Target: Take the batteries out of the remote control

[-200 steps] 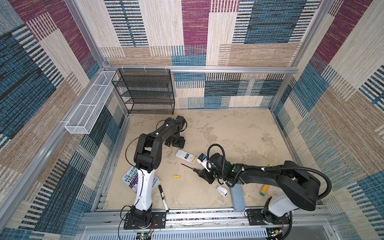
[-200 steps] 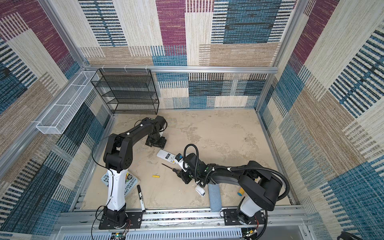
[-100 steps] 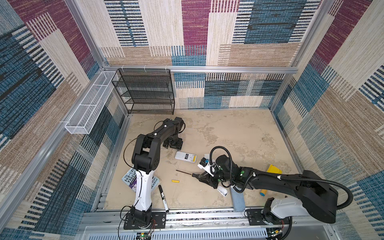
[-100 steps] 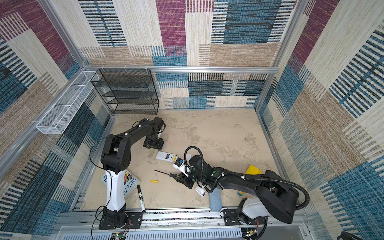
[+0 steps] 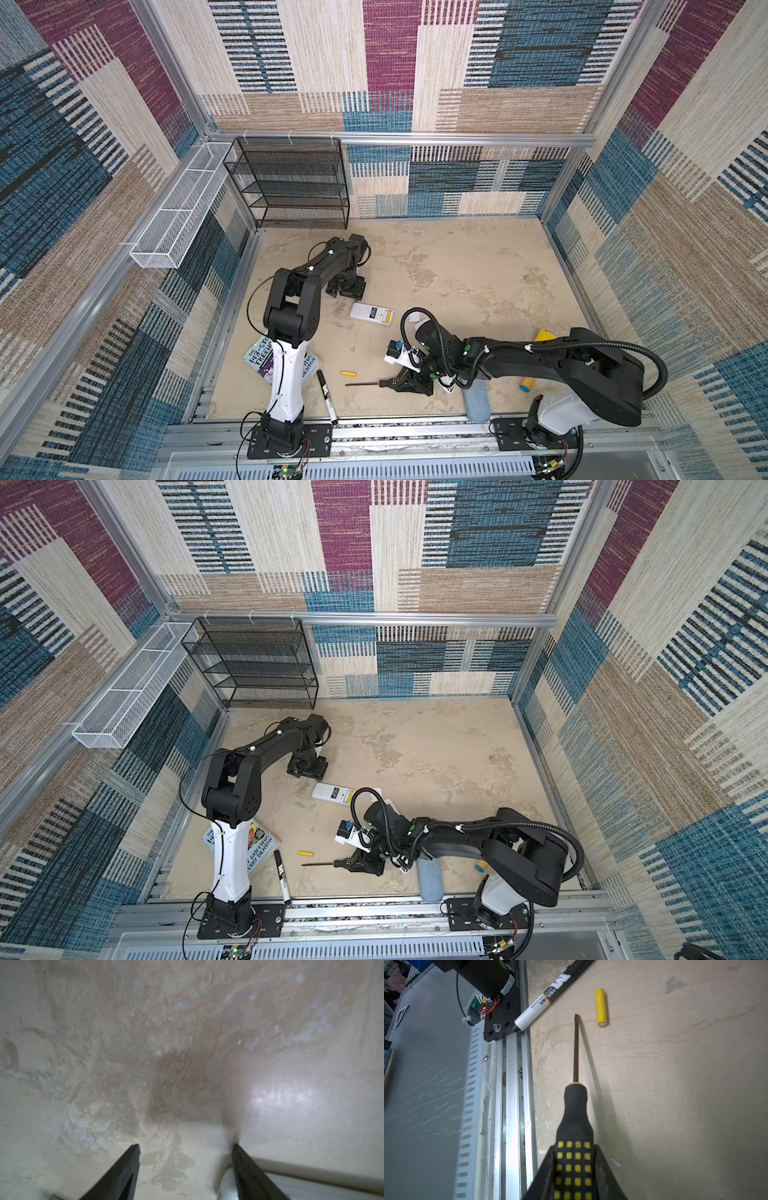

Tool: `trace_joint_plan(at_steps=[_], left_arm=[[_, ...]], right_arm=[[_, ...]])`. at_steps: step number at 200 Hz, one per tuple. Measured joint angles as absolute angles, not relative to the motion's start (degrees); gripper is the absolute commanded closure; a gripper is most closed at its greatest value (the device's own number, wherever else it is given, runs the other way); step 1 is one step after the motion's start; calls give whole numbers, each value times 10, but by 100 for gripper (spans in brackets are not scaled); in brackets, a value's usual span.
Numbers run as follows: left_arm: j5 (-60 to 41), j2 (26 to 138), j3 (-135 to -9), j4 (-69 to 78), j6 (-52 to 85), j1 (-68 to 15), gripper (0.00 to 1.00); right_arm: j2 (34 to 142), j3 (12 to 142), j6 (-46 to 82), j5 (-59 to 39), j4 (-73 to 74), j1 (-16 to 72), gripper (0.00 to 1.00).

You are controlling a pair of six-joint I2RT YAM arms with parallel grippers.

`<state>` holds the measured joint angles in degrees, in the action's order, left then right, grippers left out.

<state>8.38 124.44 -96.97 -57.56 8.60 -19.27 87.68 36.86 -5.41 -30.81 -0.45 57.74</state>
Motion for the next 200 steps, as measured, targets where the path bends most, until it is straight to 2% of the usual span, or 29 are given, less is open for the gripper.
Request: trace_joint_plan(at_steps=[200], left_arm=[[73, 1237, -958, -576, 86, -192, 30]], right_arm=[[942, 407, 32, -173, 77, 571, 100]])
